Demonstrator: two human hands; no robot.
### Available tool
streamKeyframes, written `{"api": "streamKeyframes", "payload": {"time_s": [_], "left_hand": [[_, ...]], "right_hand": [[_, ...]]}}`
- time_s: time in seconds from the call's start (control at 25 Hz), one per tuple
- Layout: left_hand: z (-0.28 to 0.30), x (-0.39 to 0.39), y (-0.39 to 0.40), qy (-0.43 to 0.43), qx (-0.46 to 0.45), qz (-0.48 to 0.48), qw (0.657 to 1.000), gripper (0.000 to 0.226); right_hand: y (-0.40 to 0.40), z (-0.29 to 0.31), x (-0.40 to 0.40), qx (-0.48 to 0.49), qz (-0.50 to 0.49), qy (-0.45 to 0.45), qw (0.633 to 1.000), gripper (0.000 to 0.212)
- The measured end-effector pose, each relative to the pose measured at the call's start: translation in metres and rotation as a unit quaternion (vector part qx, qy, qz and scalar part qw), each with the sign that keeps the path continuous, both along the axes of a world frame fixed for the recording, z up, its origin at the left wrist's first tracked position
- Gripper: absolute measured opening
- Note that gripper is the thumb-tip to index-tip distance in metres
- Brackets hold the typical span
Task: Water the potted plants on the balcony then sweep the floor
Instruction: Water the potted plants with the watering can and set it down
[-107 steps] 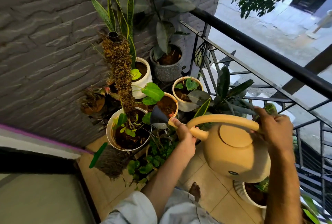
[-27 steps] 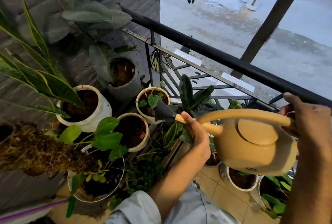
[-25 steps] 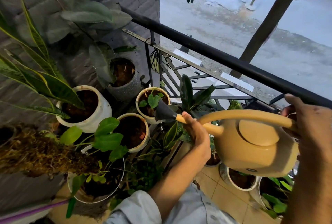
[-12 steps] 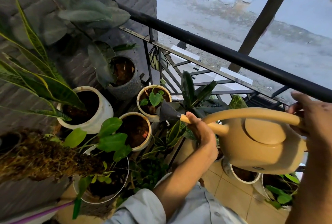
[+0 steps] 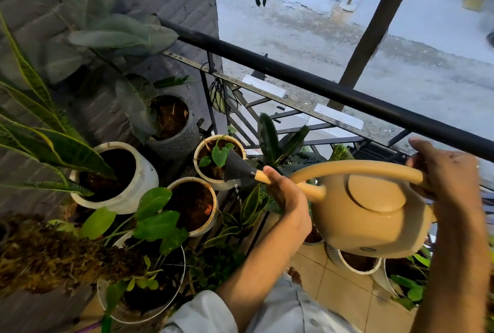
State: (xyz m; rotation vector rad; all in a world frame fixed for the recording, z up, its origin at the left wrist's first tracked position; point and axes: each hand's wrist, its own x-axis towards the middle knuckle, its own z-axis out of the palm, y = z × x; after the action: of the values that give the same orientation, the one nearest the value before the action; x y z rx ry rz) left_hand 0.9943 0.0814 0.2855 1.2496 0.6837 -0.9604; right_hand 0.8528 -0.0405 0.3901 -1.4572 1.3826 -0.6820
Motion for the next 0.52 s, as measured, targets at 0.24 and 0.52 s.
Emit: {"api": "streamKeyframes", "payload": {"time_s": [0.24, 0.52], "left_hand": [[0.023, 0.004, -0.014, -0.064, -0.001, -0.090, 0.994, 0.090], [0.039, 0.009, -0.048, -0.130, -0.005, -0.182, 0.975, 0.083]], "right_hand": [[-0.013, 0.002, -0.016, 0.030, -0.068, -0.026, 0.997, 0.050], [-0.025, 0.012, -0.025, 0.042, -0.140, -0.054, 0.988, 0.046]]}}
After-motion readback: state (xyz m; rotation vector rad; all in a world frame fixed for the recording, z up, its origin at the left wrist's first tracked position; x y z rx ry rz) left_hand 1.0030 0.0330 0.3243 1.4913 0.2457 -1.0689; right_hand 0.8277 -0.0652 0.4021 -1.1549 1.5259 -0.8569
